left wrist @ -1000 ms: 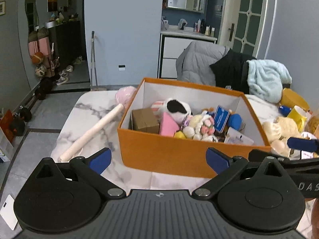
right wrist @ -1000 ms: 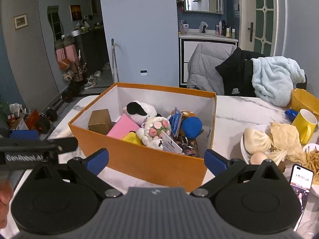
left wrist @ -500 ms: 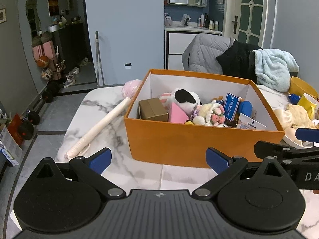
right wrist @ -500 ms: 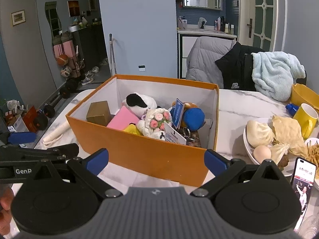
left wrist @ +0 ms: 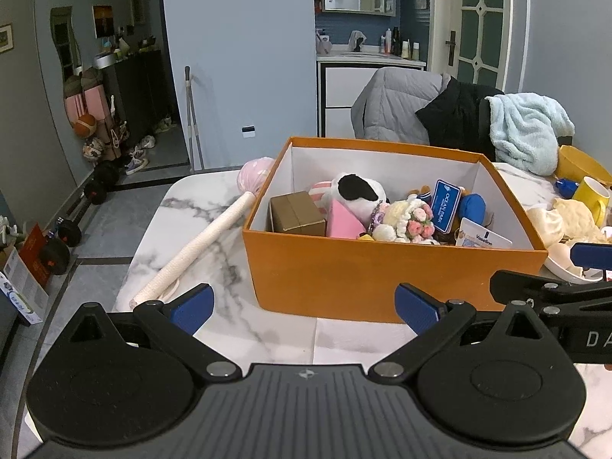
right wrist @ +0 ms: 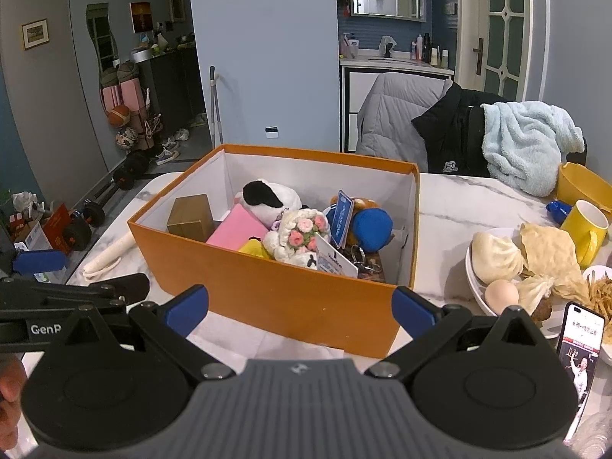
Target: Organize objects
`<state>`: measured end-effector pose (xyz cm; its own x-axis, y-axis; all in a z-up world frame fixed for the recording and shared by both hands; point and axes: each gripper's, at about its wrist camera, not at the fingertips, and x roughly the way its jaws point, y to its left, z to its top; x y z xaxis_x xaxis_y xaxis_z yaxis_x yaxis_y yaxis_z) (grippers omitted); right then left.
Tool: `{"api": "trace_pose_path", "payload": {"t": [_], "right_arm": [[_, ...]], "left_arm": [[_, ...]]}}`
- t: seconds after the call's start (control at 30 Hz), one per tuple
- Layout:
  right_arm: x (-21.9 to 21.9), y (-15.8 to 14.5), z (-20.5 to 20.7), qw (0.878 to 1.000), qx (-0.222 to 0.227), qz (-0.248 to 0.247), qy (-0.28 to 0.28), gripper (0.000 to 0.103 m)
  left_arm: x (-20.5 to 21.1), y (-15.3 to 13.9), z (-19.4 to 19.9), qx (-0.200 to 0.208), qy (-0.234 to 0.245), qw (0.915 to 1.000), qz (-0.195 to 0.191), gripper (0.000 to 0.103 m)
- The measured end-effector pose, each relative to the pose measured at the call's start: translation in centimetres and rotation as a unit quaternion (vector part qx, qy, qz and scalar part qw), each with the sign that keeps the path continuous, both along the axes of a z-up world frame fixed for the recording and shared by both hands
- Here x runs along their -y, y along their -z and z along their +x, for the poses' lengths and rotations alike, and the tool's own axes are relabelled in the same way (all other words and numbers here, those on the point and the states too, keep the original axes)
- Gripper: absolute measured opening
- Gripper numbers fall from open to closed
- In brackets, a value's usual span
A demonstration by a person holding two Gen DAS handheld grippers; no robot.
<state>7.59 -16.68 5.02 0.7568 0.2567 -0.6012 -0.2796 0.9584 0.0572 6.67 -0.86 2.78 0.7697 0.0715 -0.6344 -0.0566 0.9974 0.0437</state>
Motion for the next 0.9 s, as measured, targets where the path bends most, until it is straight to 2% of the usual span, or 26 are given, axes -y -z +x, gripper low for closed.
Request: {"api": "trace_pose_path", "payload": {"t": [0.9], "right_arm": [[0.20,-0.05,-0.10,1.000,-0.001,0.000,0.002,0.102]], "left_arm": [[0.17,0.07,-0.15,0.003,0.001,1.0000,0.005,0.103]]}}
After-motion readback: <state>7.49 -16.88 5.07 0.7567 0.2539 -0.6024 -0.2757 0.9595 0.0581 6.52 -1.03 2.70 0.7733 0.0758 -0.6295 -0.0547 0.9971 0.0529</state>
